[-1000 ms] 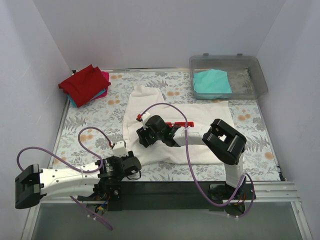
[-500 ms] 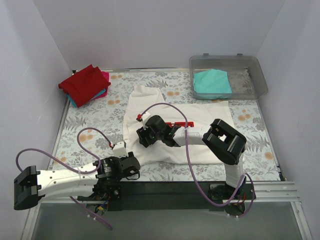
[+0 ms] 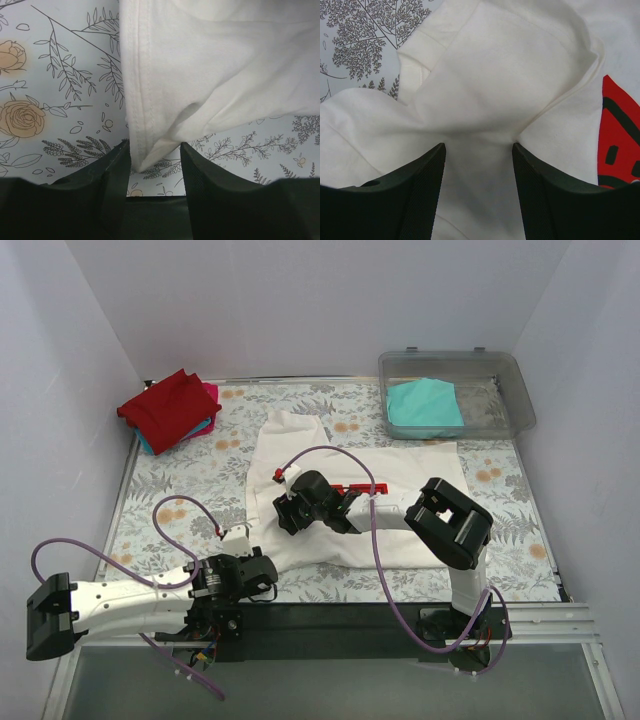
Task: Fold and stack the t-shirts
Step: Fold the tshirt
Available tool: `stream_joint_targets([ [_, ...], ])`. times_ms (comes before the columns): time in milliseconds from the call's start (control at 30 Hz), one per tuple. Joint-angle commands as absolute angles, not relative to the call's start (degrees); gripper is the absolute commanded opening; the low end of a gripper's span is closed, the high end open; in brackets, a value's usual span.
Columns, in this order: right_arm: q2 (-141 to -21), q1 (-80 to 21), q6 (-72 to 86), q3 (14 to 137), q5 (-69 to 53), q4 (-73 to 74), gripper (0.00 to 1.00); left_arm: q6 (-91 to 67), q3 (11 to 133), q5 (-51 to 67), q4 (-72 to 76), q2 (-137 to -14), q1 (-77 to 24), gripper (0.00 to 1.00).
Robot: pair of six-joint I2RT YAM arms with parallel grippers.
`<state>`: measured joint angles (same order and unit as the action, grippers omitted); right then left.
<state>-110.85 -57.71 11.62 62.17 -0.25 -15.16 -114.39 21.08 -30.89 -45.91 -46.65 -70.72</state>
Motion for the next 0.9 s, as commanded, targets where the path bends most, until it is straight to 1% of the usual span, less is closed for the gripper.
stream_joint_targets([
  [0, -110.13, -57.39, 11.25, 63.02, -0.26, -14.94, 0.51, -133.85, 20.39, -32.16, -48.69, -47.64, -71.02, 0.41],
  [233, -110.3, -57.39, 11.16, 62.84, -0.35, -14.68, 0.51, -135.7, 20.39, -36.38, -48.87, -45.09, -71.02, 0.37],
  [433, -110.21, -57.39, 11.07, 62.75, -0.53, -14.5, 0.51, -136.05, 20.39, -37.62, -47.38, -45.18, -71.02, 0.37],
  [633, -110.21, -57.39, 11.07, 62.75, -1.05, -14.5, 0.51, -136.93, 19.34, -39.46, -46.41, -42.54, -71.02, 0.37],
  [867, -110.21, -57.48, 10.99, 62.67, -1.49, -14.41, 0.5, -136.85, 18.63, -40.87, -45.44, -39.46, -71.02, 0.3],
])
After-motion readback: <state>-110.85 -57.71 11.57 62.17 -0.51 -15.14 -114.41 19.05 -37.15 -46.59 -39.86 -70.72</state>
